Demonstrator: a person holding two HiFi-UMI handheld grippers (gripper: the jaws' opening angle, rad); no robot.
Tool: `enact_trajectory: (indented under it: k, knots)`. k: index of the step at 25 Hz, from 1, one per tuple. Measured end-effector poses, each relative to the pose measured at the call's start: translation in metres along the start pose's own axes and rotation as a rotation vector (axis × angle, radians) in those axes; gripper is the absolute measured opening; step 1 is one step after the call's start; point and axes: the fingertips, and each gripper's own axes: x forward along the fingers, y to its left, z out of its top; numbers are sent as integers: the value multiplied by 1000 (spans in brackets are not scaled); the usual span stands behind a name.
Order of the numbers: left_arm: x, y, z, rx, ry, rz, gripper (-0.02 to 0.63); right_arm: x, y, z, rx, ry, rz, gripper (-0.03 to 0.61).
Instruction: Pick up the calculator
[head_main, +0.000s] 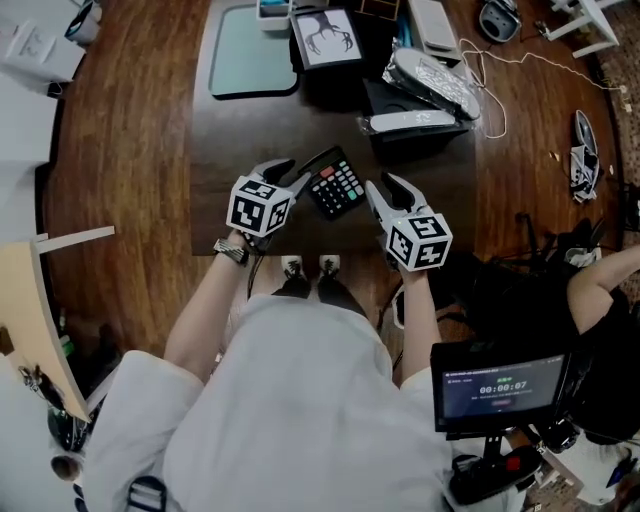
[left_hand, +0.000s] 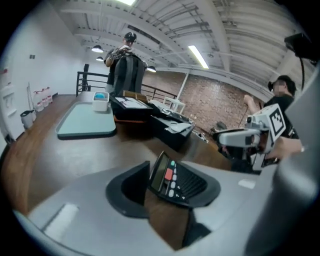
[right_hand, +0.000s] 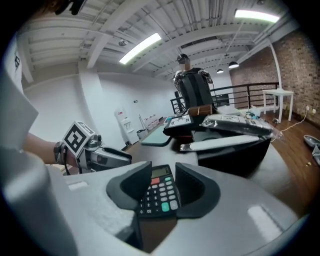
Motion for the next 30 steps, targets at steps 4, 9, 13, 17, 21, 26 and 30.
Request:
enact_trajectory:
  k: [4,9,13,17,21,26,30]
  knots:
    - [12,4,-11,-16,35,-23,195,16,-7,-28,125,77,51,171]
    - [34,18,-27,-103,44,-46,198,37,-21,-73,205,203,38,191]
    - [44,23,-36,-122,70,-48,198,48,-32,-106,279,279,33,198]
    - [44,22,-42,-126,97,-58,196,49,-36,-111,371,267,43,198]
    - [43,24,-40,-149,96,-66,195,51,-35,-110,379,277,55,198]
    - [47,22,-43,-157,116,-85,187,56,-29,-116,406,294,61,198]
    - [50,17,-46,-166,130,-105,168,57,-26,-116,422,286,55,198]
